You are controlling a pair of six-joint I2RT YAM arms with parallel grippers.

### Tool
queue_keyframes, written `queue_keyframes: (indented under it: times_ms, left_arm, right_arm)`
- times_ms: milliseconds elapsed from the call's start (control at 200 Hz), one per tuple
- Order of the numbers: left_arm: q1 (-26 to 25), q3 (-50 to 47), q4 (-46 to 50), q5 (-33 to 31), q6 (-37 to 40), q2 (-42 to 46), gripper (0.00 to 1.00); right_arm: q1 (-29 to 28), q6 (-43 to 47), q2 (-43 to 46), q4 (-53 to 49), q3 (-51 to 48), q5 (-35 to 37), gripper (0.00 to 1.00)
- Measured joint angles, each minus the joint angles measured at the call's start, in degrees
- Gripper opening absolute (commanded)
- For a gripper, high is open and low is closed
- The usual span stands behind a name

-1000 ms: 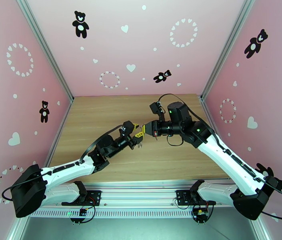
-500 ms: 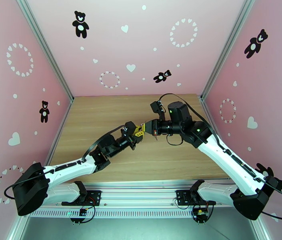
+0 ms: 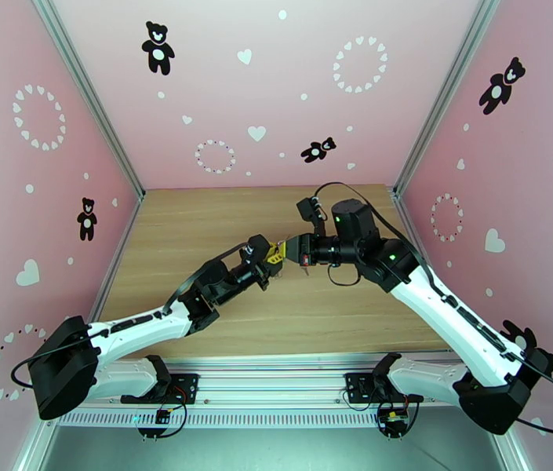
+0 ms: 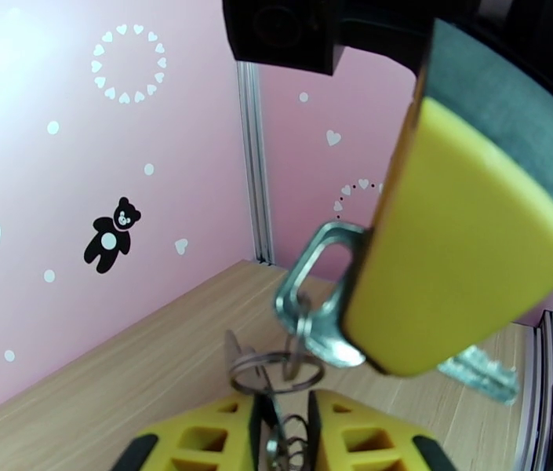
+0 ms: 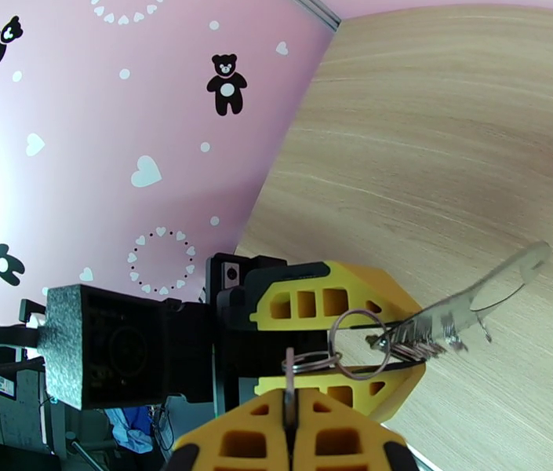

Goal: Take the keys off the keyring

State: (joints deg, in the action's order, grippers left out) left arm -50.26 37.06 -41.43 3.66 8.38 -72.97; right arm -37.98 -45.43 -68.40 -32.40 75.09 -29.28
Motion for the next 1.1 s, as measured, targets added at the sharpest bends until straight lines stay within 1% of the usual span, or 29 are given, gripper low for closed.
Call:
queue_keyframes:
  times_ms: [155, 225, 280, 385, 606, 766, 846, 946, 1101]
  left_arm:
    - [0.00, 0.17, 0.48, 0.07, 0.68, 0.02, 0.07]
    - [0.00, 0.20, 0.81, 0.28, 0.96, 0.26, 0.06]
    - [0.00, 0.17, 1.75, 0.50, 1.07, 0.72, 0.02]
    - [0.00, 0.20, 3.61, 1.57, 1.07, 1.90, 0.00]
    - [0.00, 0.17, 7.39, 4.87, 1.33, 5.70, 0.00]
    - [0.00, -0.20, 7.98, 7.89, 1.33, 8.66, 0.00]
    - [0.00, -0.20, 8.13, 9.07, 1.33, 9.51, 0.00]
    - [0.00, -0.20, 8.79, 9.14, 1.31, 10.08, 0.00]
    - [0.00, -0.59, 9.35, 7.69, 1.97, 10.67, 0.00]
  right_arm:
    - [0.00, 0.31, 0.11, -0.07, 0.00, 0.52, 0.00]
    - [0.00, 0.72, 0.17, -0.26, 0.00, 0.72, 0.00]
    - [-0.02, 1.18, 0.22, -0.61, 0.02, 0.90, 0.00]
    - [-0.04, 2.47, 0.22, -1.77, 0.70, 1.25, 0.00]
    - [-0.04, 5.60, 0.22, -5.55, 3.72, 1.99, 0.00]
    - [0.13, 7.98, 0.13, -7.34, 5.55, 1.95, 0.00]
    - [0.13, 9.22, -0.63, -8.76, 6.86, 1.03, 0.02]
    - [0.13, 11.15, -1.64, -9.79, 7.98, -0.98, 0.07]
    - [0.13, 14.60, -1.64, -12.50, 8.00, -3.23, 0.08]
